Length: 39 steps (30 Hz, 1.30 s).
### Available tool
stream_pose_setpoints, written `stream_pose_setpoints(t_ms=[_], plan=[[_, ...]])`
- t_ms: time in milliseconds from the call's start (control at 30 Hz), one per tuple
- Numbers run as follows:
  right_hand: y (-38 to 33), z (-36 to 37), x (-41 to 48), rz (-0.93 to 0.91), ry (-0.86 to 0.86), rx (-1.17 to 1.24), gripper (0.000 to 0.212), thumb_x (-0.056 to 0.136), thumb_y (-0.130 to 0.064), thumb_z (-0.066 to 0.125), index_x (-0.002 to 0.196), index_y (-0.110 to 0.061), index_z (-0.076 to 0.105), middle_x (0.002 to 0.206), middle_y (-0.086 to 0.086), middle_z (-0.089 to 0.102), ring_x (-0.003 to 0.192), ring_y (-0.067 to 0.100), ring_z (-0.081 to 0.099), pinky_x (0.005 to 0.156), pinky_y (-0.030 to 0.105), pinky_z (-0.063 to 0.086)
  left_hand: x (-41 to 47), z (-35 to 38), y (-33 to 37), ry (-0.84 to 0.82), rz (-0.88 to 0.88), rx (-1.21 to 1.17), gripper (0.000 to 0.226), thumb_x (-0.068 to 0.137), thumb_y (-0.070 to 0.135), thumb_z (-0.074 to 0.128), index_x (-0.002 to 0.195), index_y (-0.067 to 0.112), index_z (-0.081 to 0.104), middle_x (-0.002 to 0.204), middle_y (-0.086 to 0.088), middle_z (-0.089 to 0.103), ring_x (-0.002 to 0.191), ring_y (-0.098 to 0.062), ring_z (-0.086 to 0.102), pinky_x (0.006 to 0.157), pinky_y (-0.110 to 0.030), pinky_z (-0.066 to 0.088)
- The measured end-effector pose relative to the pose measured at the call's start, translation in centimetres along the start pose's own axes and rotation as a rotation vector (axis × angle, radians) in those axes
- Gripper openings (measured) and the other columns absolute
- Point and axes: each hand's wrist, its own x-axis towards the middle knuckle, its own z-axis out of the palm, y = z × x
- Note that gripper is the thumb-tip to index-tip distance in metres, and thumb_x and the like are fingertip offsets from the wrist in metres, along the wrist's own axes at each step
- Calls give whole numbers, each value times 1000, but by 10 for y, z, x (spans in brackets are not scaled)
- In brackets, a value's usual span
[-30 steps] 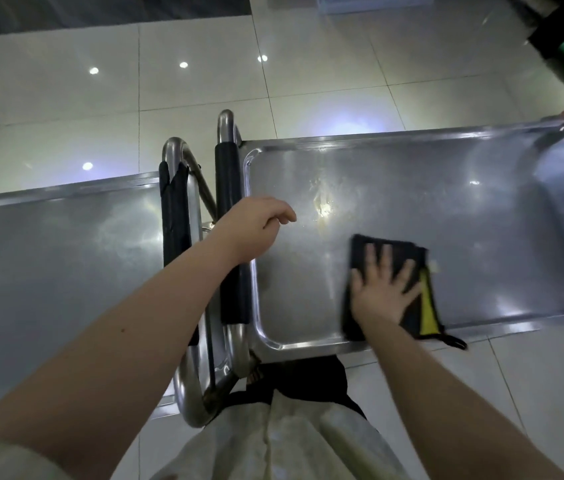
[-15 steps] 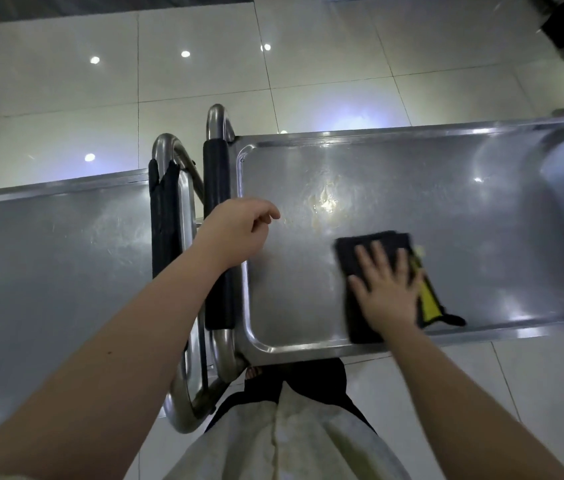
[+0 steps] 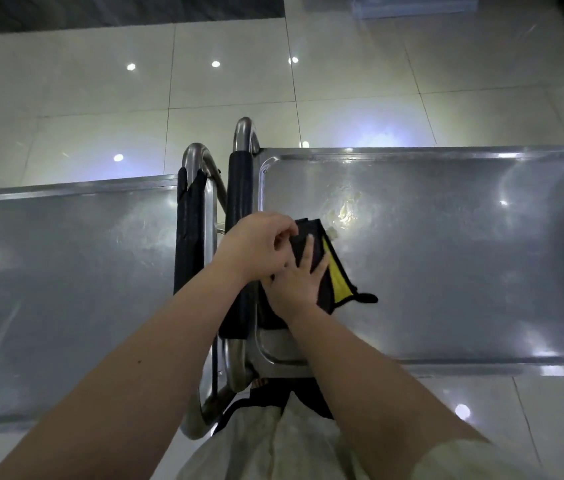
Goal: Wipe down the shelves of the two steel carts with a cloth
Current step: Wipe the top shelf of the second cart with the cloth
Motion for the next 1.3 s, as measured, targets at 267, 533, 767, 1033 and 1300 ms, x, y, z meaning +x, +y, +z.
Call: stream_pose_setpoints(t_ms=[267,533,767,1033,1300], plan=[[124,-50,39,191,19,36,58,97,-62,20,148,-53,-7,160,-19,-12,148,28,-13,114,61,-7,1,1,-4,9,-5,15,26,83,3,51,101,10,68,93,-3,67,89,-19,58,81,-35,49],[236,-77,22,555,-16,136,57,97,-63,10,147,-52,-15,158,-18,-22,146,29,-20,113,65,-6,17,-3,-4,-9,-105,-49,30,85,9,54,108,21,69,96,8,65,81,-4,55,81,-25,49],[235,-77,24,560,-24,153,58,98,-61,12,147,-51,-17,159,-16,-23,146,28,-22,113,64,-8,90,-19,-23,60,-103,25,35,85,2,49,109,16,69,102,0,69,93,-14,62,86,-24,45],[161,-76,66,740,61,264,59,97,-61,6,150,-45,-15,159,-14,-22,145,37,-20,109,71,-6,95,-12,-35,123,-110,17,29,82,0,52,98,16,70,93,2,70,92,-18,62,80,-28,49],[-12,-36,102,-98,-43,40,73,86,-58,7,125,-35,-50,159,-8,-18,136,39,-39,103,71,-19,91,-24,-30,-29,-16,120,23,75,10,53,80,20,73,74,8,65,74,-12,53,72,-36,49]])
